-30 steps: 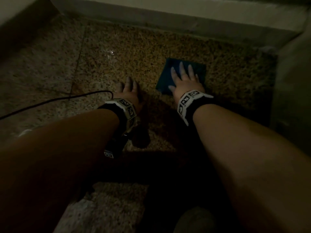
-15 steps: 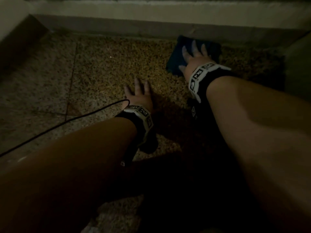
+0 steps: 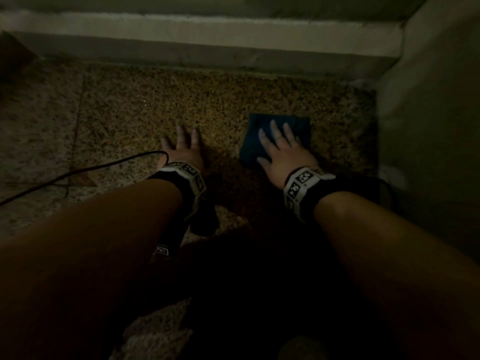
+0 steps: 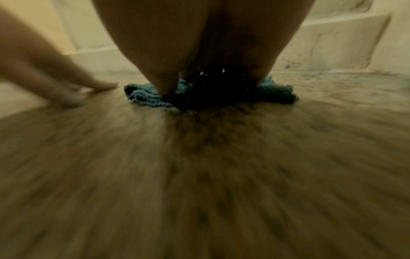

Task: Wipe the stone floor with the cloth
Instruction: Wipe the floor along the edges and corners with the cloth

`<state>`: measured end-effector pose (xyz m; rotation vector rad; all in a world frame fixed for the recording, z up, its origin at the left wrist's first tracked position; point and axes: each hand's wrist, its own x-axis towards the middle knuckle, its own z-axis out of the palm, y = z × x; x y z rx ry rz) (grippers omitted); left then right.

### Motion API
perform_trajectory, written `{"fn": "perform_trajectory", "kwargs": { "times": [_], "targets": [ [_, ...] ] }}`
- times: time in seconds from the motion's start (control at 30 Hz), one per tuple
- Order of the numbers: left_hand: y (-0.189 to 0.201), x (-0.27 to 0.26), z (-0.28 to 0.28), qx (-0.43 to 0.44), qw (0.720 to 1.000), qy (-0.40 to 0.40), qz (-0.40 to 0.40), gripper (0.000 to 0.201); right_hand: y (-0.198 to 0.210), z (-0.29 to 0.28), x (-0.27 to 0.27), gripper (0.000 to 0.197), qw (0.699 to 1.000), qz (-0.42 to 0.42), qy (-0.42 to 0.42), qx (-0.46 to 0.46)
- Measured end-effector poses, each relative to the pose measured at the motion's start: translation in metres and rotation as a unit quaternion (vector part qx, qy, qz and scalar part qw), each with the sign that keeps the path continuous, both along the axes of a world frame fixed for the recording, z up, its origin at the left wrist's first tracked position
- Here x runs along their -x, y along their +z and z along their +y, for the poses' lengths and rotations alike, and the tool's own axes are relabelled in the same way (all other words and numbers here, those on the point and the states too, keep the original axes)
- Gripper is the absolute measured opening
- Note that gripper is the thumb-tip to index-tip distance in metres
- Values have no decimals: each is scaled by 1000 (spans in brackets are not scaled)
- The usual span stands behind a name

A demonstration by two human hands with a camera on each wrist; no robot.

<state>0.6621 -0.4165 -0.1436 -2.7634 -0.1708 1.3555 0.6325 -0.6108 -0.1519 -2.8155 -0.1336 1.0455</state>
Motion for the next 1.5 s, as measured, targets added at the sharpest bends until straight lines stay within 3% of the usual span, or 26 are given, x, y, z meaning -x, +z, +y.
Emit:
{"fn": "perform_trajectory", "kwargs": {
  "times": [0.33,0.43,0.57,0.7,0.9,1.07,1.17,1.3,1.37,1.5],
  "targets": [
    [-4,1,-2,-15,1000,-7,-9,101,-4,-7,-2,57,1000,-2,9,12],
    [-9,2,-2,-27,1000,-11,-5,103,-1,-16,-30,55,1000,-2,5,11],
    [-9,2,-4,-32,999,0,-11,87,0,-25,-87,56,997,12,-70,2],
    [-2,-1,-8,-45,999,-6,2,98,-6,-29,-106,56,996,0,-93,5],
    [7,1,-10,-39,999,-11,9,105,-3,-26,-90,56,994,-6,-109,8],
    [8,1,-13,-41,999,2,11,99,4,-31,-63,58,994,4,-114,2],
    [3,5,-13,-35,999,-30,-14,89,5,-31,-41,59,993,13,-114,9],
    [4,-4,-14,-2,997,-80,-23,103,1,-37,-2,59,996,4,-83,21],
    [13,-8,-26,59,993,-94,-34,103,0,-41,15,60,998,9,-67,14],
    [14,-13,-56,78,985,-154,-29,103,-1,-43,22,60,998,4,-64,10]
  ]
}}
